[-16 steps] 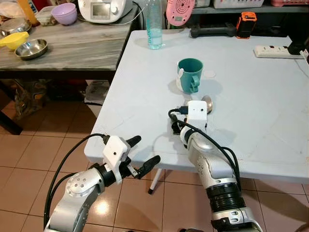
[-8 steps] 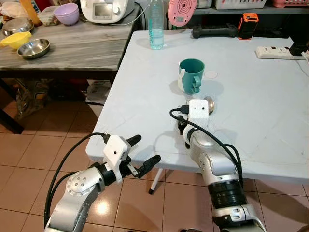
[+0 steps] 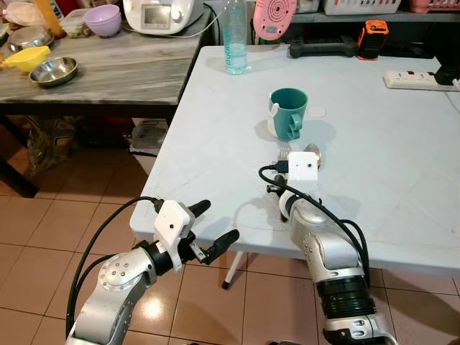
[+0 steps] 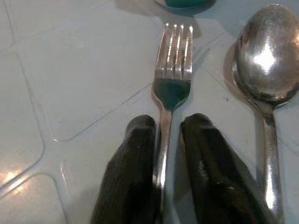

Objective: Setting the table

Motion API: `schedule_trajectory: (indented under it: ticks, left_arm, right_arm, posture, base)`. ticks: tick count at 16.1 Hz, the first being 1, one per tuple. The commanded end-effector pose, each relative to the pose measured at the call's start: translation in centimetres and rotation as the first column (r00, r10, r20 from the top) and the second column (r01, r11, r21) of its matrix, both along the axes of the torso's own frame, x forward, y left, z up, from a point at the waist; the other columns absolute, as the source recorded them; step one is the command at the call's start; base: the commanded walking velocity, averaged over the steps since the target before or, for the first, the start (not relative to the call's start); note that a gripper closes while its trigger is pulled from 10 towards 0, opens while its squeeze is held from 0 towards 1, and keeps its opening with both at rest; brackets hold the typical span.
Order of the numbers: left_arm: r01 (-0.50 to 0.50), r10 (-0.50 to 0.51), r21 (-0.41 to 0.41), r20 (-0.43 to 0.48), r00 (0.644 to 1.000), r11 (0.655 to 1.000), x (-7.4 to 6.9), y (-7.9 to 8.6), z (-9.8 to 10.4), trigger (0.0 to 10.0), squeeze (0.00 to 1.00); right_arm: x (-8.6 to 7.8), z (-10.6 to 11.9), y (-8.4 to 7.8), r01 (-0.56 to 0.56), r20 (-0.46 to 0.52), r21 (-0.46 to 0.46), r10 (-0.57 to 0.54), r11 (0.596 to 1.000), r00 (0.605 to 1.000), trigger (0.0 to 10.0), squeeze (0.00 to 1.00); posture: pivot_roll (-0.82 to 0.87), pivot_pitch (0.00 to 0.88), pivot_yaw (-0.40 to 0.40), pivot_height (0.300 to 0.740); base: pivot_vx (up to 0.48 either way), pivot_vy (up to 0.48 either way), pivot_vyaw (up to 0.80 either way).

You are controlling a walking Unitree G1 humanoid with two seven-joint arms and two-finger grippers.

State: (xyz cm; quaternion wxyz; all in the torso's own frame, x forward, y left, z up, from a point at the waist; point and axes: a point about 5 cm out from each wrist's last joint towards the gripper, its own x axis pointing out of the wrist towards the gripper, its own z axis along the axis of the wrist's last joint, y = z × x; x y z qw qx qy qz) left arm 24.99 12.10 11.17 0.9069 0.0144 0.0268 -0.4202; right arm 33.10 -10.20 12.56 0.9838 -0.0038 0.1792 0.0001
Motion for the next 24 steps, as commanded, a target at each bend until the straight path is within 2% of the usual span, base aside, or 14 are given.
schedule_trajectory:
  ticks: [1, 3, 6, 9, 13, 15, 17, 19, 20, 21, 22, 23, 24]
  left_arm:
    - [-0.005, 0.006, 0.017, -0.004, 1.000, 1.000, 0.1, 0.2, -0.1, 10.0, 0.00]
    - [-0.008, 0.008, 0.017, -0.003, 1.000, 1.000, 0.2, 0.1, -0.1, 10.0, 0.00]
    - [-0.011, 0.011, 0.018, 0.003, 1.000, 1.000, 0.2, 0.0, -0.1, 10.0, 0.00]
    - [-0.030, 0.030, 0.011, 0.013, 0.999, 0.999, 0.4, 0.0, 0.0, 10.0, 0.00]
    - [-0.053, 0.053, 0.004, 0.024, 0.998, 0.999, 0.6, -0.1, 0.0, 10.0, 0.00]
    - [-0.158, 0.158, -0.001, 0.064, 0.985, 0.987, 1.5, 0.4, 0.2, 10.0, 0.00]
    - [-0.258, 0.257, 0.000, 0.099, 0.961, 0.966, 2.1, 1.0, 0.4, 10.0, 0.00]
    - [-0.347, 0.346, -0.016, 0.110, 0.932, 0.938, 2.6, 1.6, 0.5, 10.0, 0.00]
    - [-0.404, 0.403, -0.018, 0.131, 0.906, 0.915, 2.9, 2.1, 0.6, 10.0, 0.00]
    - [-0.460, 0.458, -0.022, 0.144, 0.877, 0.888, 3.1, 2.6, 0.6, 10.0, 0.00]
    - [-0.484, 0.481, -0.022, 0.153, 0.863, 0.875, 3.3, 2.8, 0.6, 10.0, 0.00]
    - [-0.556, 0.547, -0.005, 0.189, 0.816, 0.831, 3.6, 3.6, 0.6, 10.0, 0.00]
    - [-0.604, 0.595, -0.017, 0.189, 0.781, 0.797, 3.8, 4.5, 0.6, 10.0, 0.00]
  right_arm:
    - [-1.6, -4.1, -0.7, 0.012, -0.197, -0.025, -0.017, 1.000, 0.980, 0.0, 0.00]
    - [-1.6, -4.3, -0.9, 0.003, -0.181, -0.033, -0.009, 0.999, 0.983, 0.0, 0.00]
    - [-1.6, -4.1, -0.6, -0.031, -0.160, 0.003, 0.031, 1.000, 0.987, 0.0, 0.00]
    - [-1.3, -2.7, 0.0, -0.094, -0.048, -0.035, 0.092, 0.995, 0.995, 0.0, 0.00]
    - [-0.8, -0.4, -0.1, -0.105, 0.123, 0.011, 0.103, 0.994, 0.987, 0.0, 0.00]
    - [-1.2, 1.1, -0.2, -0.137, 0.244, 0.030, 0.126, 0.990, 0.961, 0.0, 0.00]
    - [-1.5, 1.9, -0.7, -0.139, 0.302, 0.054, 0.117, 0.989, 0.946, 0.0, 0.00]
    - [-2.1, 3.1, -1.1, -0.152, 0.383, 0.014, 0.135, 0.988, 0.914, 0.0, 0.00]
    - [-2.5, 3.7, -1.7, -0.129, 0.418, 0.003, 0.116, 0.992, 0.901, 1.4, 0.00]
    - [-2.9, 4.1, -2.2, -0.112, 0.447, -0.020, 0.109, 0.994, 0.888, 2.0, 0.00]
    - [-3.1, 4.3, -2.5, -0.105, 0.465, -0.036, 0.109, 0.994, 0.878, 2.0, 0.00]
    - [-3.5, 4.5, -3.2, -0.095, 0.478, -0.088, 0.126, 0.992, 0.869, 10.0, 0.00]
    - [-4.0, 4.6, -4.4, -0.056, 0.495, -0.108, 0.103, 0.993, 0.863, 10.0, 0.00]
  posture:
    - [-0.04, 0.132, 0.084, 0.740]
    - [-0.04, 0.132, 0.084, 0.740]
    - [-0.04, 0.132, 0.084, 0.740]
    - [-0.04, 0.123, 0.084, 0.740]
    - [-0.04, 0.110, 0.076, 0.740]
    - [-0.04, 0.104, 0.074, 0.740]
    - [-0.04, 0.101, 0.067, 0.740]
    - [-0.04, 0.099, 0.064, 0.740]
    - [-0.05, 0.096, 0.063, 0.740]
    - [-0.05, 0.092, 0.061, 0.740]
    - [-0.05, 0.089, 0.061, 0.740]
    - [-0.05, 0.089, 0.061, 0.740]
    - [-0.07, 0.083, 0.062, 0.740]
  base:
    - [0.000, 0.000, 0.00]
    - [0.000, 0.000, 0.00]
    - [0.000, 0.000, 0.00]
    - [0.000, 0.000, 0.00]
    - [0.000, 0.000, 0.00]
    - [0.000, 0.000, 0.00]
    - [0.000, 0.000, 0.00]
    - [0.000, 0.000, 0.00]
    - [0.000, 0.000, 0.00]
    - [0.000, 0.000, 0.00]
    - [0.000, 0.000, 0.00]
    - [0.000, 0.000, 0.00]
    - [0.000, 0.000, 0.00]
